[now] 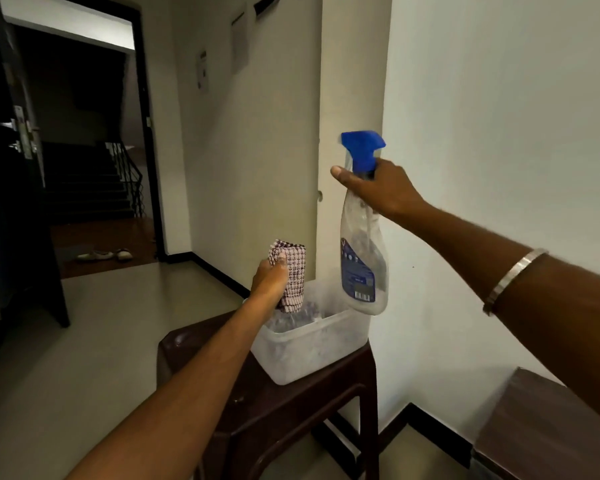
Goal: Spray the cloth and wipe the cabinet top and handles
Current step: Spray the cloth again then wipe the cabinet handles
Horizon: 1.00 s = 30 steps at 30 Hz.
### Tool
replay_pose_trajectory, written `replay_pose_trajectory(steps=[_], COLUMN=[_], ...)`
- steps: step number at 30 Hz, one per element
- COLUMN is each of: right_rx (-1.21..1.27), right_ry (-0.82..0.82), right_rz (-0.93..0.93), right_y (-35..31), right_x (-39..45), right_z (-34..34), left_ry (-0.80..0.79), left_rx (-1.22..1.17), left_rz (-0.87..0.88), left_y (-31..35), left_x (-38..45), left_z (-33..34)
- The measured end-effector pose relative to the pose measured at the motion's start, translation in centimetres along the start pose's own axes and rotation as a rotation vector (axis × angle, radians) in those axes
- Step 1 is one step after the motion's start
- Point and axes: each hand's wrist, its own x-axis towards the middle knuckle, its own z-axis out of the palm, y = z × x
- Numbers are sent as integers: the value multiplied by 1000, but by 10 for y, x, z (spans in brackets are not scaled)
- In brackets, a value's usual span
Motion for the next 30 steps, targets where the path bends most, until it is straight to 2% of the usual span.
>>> replay_pose_trajectory(steps=[4,15,23,30], right_rx=[34,72,-13,-16], right_ry=[32,-70,-195,-162], right_rz=[16,237,371,407], right_y=[16,92,110,91], right_x=[21,-8,-41,-64], right_z=[26,102,111,96], left_ry=[-25,-113,-69,-70], left_rx=[101,202,145,21], left_rz=[30,30,31,38], left_y=[-10,-24,-20,-1], left_x=[9,20,16,-7], left_z=[0,4,3,-4])
